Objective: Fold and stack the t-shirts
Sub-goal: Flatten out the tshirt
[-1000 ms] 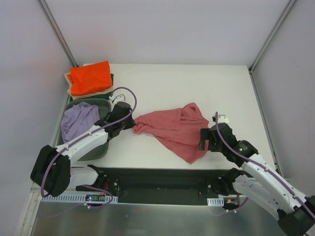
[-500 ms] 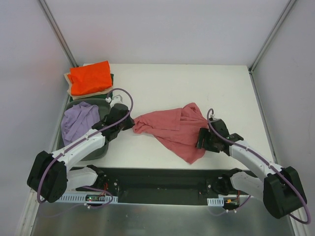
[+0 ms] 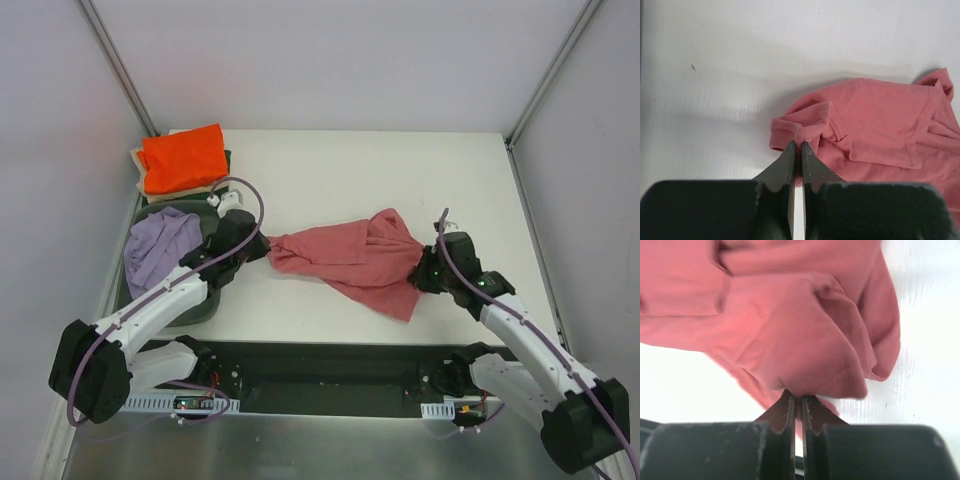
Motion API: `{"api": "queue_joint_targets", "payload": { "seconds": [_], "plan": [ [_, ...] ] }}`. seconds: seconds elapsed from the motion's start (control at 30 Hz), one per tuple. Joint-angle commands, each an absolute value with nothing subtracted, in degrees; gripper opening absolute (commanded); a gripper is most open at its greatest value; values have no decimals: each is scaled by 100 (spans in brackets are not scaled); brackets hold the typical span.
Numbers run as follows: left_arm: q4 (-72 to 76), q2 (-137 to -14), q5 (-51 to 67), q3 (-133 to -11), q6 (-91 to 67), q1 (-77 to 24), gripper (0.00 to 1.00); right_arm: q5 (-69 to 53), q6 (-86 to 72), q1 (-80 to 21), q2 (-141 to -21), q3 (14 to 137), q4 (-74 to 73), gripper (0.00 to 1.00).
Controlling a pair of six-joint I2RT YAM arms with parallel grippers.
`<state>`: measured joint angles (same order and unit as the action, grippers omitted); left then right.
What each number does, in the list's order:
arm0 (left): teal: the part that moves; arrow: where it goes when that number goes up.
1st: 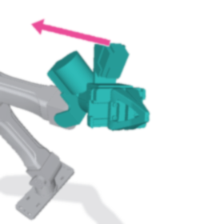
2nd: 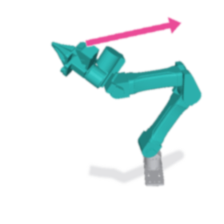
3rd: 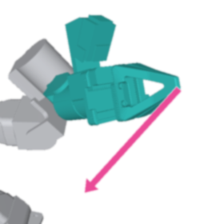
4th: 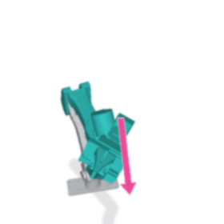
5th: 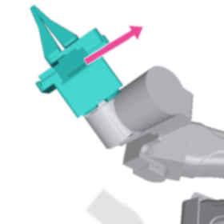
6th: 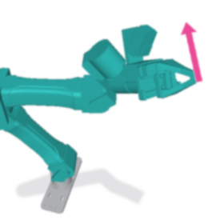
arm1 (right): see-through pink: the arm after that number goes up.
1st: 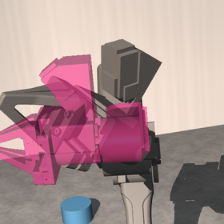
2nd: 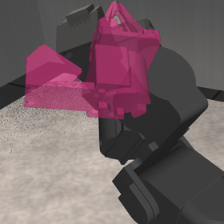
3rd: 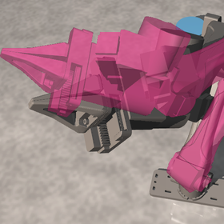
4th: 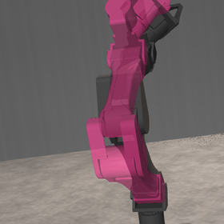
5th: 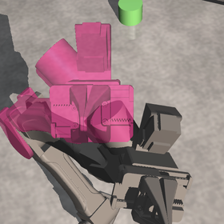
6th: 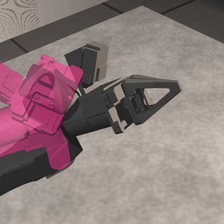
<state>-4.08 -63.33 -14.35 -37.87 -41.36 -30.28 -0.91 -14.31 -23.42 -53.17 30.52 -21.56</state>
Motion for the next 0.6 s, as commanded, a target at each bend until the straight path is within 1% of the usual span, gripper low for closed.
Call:
{"api": "queue_joint_targets", "payload": {
  "seconds": [0.0,0.13,0.2,0.37,0.57],
  "plan": [
    [-615,-5732,-1801,-4402,-4061,-2997,0,165,-1169,-2303,-4475,4207,-3188,1],
    [-642,-5064,-1785,-4903,-3885,-2997,0,62,-1055,-2303,-4114,5227,-3752,1],
    [-650,-4782,-1723,-5219,-3771,-2997,0,-202,-1020,-2303,-4043,5815,-3902,1],
    [-659,-4228,-1565,-6019,-3490,-2997,0,-509,-940,-2311,-4078,7353,-4183,1],
    [-738,-3850,-1328,-6863,-3182,-2997,0,-1221,-1046,-2311,-4236,8699,-4332,1]
  ]
}}
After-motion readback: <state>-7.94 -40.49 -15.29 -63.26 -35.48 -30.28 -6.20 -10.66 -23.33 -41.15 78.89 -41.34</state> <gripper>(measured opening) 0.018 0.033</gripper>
